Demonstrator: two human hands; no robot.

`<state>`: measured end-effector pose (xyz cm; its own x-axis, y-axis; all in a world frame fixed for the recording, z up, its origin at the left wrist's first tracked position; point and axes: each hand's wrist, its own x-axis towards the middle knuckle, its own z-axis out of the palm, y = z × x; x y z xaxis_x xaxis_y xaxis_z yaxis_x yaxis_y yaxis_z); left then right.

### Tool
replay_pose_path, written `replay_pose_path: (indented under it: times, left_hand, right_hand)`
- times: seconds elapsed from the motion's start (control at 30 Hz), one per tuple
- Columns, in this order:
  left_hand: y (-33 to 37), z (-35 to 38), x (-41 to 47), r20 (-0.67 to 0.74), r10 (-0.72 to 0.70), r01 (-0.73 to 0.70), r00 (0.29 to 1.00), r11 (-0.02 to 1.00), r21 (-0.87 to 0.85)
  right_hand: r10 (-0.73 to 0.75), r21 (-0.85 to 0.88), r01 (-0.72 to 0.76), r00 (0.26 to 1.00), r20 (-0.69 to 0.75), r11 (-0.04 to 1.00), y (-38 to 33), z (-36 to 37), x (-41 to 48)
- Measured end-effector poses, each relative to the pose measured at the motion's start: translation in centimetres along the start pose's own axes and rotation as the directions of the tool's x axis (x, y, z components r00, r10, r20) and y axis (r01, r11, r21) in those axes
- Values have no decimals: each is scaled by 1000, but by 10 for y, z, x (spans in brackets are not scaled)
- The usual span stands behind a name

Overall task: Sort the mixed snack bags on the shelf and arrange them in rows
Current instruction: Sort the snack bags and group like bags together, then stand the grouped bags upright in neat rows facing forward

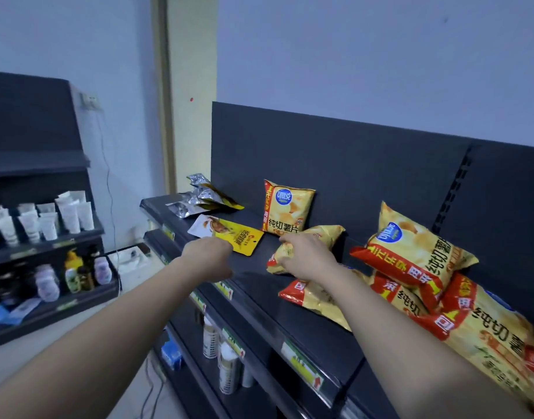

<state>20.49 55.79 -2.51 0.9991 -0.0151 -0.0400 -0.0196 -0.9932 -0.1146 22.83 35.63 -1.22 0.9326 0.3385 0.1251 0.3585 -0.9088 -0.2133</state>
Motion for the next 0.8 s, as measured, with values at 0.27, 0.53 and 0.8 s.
replay_pose_path:
  times: [0.27, 0.53, 0.8]
  left_hand:
    - [-56, 12, 85, 11, -53, 53, 999, 999, 5]
    - [-99, 39, 152, 34, -50, 52, 998, 996, -67]
    - [-135, 65, 226, 96, 53, -30, 994, 972, -231]
  right_hand:
    - [-31, -32, 36, 992, 125, 999, -23, 33, 107]
    - [58, -6, -59, 940, 337, 998, -30, 78, 170]
    - [300, 57, -355, 855, 424, 933, -38, 123, 220]
